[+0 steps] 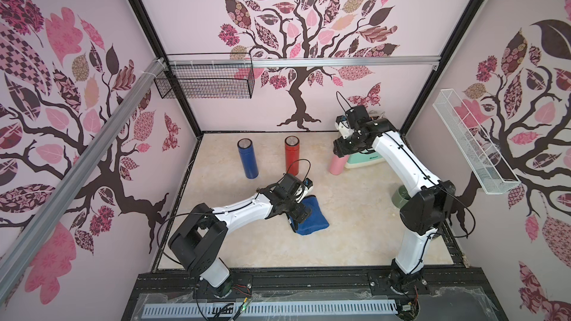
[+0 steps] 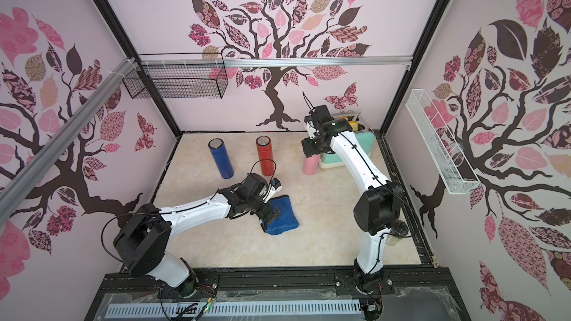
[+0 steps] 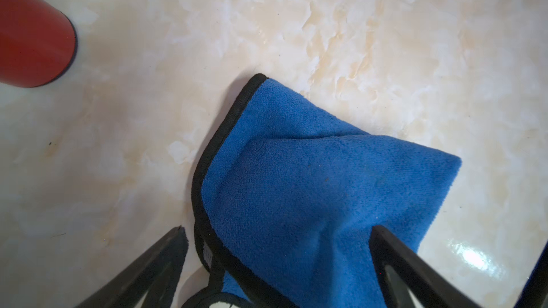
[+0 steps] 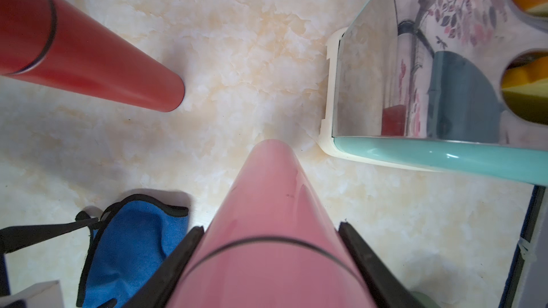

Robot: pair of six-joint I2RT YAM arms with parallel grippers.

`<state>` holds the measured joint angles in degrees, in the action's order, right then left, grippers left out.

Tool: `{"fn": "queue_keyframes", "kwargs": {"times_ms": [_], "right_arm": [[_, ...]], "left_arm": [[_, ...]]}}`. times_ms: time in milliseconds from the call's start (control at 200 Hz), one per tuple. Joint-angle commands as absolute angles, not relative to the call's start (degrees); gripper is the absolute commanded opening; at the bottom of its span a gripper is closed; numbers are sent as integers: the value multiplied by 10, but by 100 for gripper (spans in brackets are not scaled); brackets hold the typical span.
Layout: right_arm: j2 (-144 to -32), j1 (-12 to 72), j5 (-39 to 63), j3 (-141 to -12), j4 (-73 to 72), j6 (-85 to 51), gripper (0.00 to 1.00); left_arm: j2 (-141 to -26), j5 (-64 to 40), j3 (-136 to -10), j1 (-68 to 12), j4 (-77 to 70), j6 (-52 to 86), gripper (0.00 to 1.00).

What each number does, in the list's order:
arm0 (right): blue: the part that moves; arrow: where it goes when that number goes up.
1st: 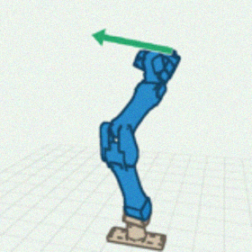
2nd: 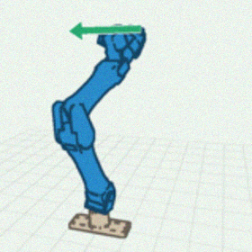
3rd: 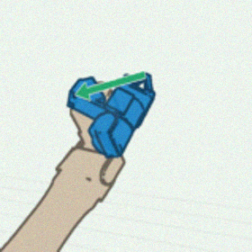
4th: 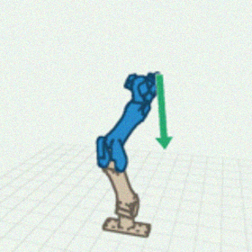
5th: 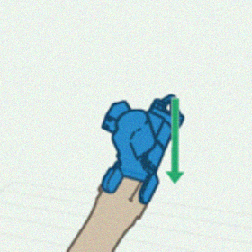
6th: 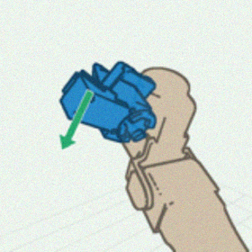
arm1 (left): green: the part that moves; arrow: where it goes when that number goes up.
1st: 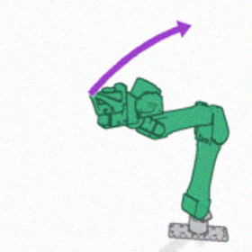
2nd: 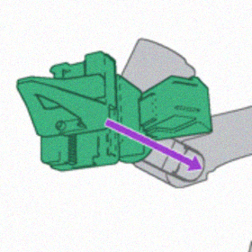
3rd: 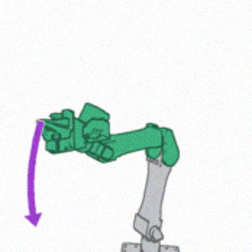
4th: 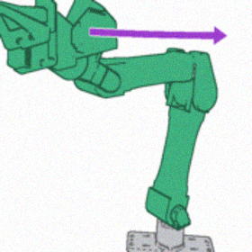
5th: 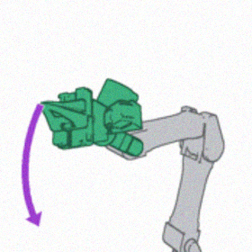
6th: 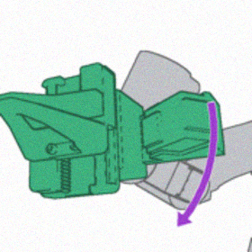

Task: Wipe the surface of the thermos
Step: Pick up the thermos from the center of the board, then pick up the cleaning item at the center of the board.

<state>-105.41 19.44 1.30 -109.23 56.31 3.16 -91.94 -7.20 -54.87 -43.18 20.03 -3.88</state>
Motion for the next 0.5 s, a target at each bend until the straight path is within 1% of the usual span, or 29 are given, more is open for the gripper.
{"fn": "queue_keyframes", "kwargs": {"times_ms": [0, 110, 285, 335, 495], "right_arm": [[-1014, 197, 16, -1067, 527, 39, 0], [-1002, 198, 12, -1056, 527, 38, 0], [-987, 205, 8, -1054, 529, 34, 0], [-986, 207, 7, -1059, 531, 33, 0], [-983, 210, 5, -1062, 534, 31, 0]], "left_arm": [[-936, -57, -563, -442, 217, -58, 98], [-956, -48, -563, -450, 218, -61, 98], [-995, -7, -575, -473, 236, -69, 98], [-1005, 2, -578, -479, 240, -72, 94], [-1030, 16, -581, -490, 252, -71, 76]]}}
